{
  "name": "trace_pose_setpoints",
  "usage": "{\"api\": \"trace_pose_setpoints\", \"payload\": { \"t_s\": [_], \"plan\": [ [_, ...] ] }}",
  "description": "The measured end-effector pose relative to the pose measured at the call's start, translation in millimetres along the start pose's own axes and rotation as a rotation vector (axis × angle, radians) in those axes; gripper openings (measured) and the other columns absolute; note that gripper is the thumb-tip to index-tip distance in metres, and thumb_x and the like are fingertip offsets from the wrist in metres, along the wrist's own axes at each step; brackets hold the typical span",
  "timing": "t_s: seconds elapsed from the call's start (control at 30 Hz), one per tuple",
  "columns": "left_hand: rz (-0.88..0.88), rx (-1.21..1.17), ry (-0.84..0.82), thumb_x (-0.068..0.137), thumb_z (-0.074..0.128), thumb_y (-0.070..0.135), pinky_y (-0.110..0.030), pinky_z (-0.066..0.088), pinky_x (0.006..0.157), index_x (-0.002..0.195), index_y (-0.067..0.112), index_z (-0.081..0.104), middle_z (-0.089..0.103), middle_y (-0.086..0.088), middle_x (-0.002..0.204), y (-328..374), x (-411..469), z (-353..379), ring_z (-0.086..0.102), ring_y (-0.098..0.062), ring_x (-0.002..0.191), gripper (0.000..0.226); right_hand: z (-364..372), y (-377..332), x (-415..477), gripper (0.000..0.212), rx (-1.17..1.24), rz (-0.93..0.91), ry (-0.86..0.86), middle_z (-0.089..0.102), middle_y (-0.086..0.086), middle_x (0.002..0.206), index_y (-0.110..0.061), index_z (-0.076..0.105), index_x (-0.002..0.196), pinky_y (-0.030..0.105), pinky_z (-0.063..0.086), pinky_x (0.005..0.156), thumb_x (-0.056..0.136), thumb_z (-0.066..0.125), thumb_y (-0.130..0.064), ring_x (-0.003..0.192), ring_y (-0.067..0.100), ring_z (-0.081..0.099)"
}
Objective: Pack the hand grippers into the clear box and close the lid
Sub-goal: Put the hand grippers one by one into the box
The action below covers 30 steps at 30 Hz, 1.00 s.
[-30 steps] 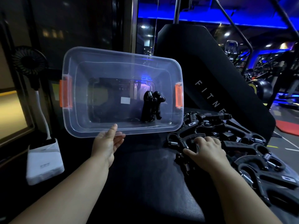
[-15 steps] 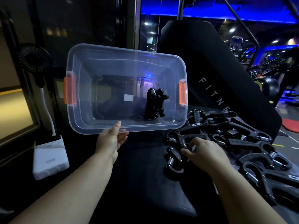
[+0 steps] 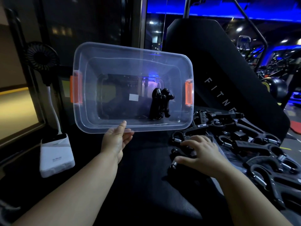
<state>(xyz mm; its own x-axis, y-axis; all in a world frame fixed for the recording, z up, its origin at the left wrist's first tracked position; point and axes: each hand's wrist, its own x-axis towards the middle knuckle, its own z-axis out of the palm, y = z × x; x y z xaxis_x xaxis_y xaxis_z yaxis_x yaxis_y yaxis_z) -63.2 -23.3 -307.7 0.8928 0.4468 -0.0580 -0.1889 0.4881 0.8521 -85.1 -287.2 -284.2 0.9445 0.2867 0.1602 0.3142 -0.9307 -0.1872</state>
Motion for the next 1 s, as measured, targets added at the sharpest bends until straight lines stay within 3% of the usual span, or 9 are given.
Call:
{"api": "trace_pose_setpoints", "payload": {
  "t_s": [0.1,0.2,0.4,0.47,0.53,0.7,0.8,0.93,1.0],
  "plan": [
    [-0.002,-0.001,-0.002,0.090,0.065,0.027,-0.027,0.055,0.069,0.085,0.015,0.052,0.066,-0.004,0.073,0.0,0.5,0.1,0.066,-0.015,0.065,0.018,-1.0,2.4,-2.7,0.139,0.030,-0.070,-0.234,0.032,-0.012,0.148,-0.040,0.030,0.144,0.039,0.013,0.116,0.022,0.027,-0.106,0.141,0.009,0.017],
    [-0.006,0.002,-0.001,0.089,0.065,0.027,-0.026,0.055,0.066,0.085,0.014,0.053,0.066,-0.004,0.072,0.1,0.9,-1.0,0.067,-0.014,0.063,0.018,-4.5,-3.7,-6.1,0.136,-0.006,-0.121,-0.309,0.029,-0.014,0.149,-0.041,0.020,0.148,0.035,0.010,0.114,0.026,0.043,-0.095,0.142,0.010,0.016],
    [-0.011,-0.004,-0.003,0.088,0.066,0.027,-0.024,0.055,0.062,0.084,0.013,0.053,0.066,-0.004,0.071,0.5,1.5,-1.1,0.067,-0.013,0.060,0.020,-3.1,-17.9,-6.7,0.126,0.012,-0.103,-0.210,0.044,-0.019,0.134,-0.048,0.030,0.141,0.027,0.020,0.101,0.026,0.049,-0.093,0.129,0.016,0.032],
    [-0.011,-0.002,-0.009,0.088,0.066,0.027,-0.024,0.056,0.063,0.085,0.012,0.053,0.066,-0.005,0.071,0.3,1.9,-1.4,0.067,-0.013,0.060,0.020,-0.7,-28.9,-6.2,0.116,0.012,-0.089,-0.195,0.046,-0.016,0.131,-0.048,0.031,0.140,0.030,0.024,0.100,0.036,0.059,-0.091,0.126,0.019,0.032],
    [-0.010,-0.001,-0.014,0.089,0.066,0.027,-0.024,0.055,0.063,0.084,0.012,0.053,0.066,-0.004,0.071,-0.3,1.9,-2.1,0.067,-0.013,0.060,0.020,1.3,-41.0,-5.4,0.110,0.017,-0.069,-0.201,0.044,-0.013,0.133,-0.046,0.030,0.141,0.033,0.026,0.102,0.045,0.062,-0.086,0.125,0.021,0.033],
    [-0.018,-0.012,-0.015,0.089,0.066,0.026,-0.026,0.054,0.065,0.082,0.013,0.053,0.067,0.000,0.062,-0.1,2.0,-1.8,0.066,-0.015,0.064,0.019,4.3,-45.5,1.9,0.117,0.055,-0.073,-0.155,0.030,-0.010,0.142,-0.043,0.026,0.145,0.033,0.043,0.095,0.042,0.058,-0.088,0.122,0.019,0.047],
    [-0.021,-0.016,-0.019,0.089,0.065,0.026,-0.027,0.055,0.067,0.083,0.013,0.053,0.067,0.002,0.059,0.3,2.1,-1.8,0.066,-0.014,0.062,0.019,1.6,-44.7,7.3,0.114,0.030,-0.027,-0.193,0.035,-0.010,0.144,-0.040,0.032,0.144,0.032,0.042,0.094,0.045,0.062,-0.088,0.126,0.017,0.046],
    [-0.021,-0.008,-0.024,0.089,0.065,0.027,-0.027,0.055,0.067,0.082,0.013,0.053,0.067,0.003,0.057,-0.2,2.5,-2.1,0.066,-0.012,0.059,0.020,-0.3,-49.3,15.2,0.095,-0.033,0.015,-0.211,0.058,-0.010,0.117,-0.031,0.053,0.127,0.027,0.041,0.078,0.050,0.064,-0.086,0.111,0.015,0.056],
    [-0.022,-0.009,-0.020,0.089,0.065,0.026,-0.027,0.055,0.068,0.082,0.013,0.053,0.067,0.002,0.057,-0.3,2.5,-2.5,0.066,-0.013,0.060,0.019,-2.0,-50.8,17.4,0.083,-0.041,0.036,-0.210,0.055,-0.010,0.099,-0.029,0.057,0.117,0.026,0.038,0.073,0.055,0.064,-0.083,0.102,0.015,0.057]
  ]
}}
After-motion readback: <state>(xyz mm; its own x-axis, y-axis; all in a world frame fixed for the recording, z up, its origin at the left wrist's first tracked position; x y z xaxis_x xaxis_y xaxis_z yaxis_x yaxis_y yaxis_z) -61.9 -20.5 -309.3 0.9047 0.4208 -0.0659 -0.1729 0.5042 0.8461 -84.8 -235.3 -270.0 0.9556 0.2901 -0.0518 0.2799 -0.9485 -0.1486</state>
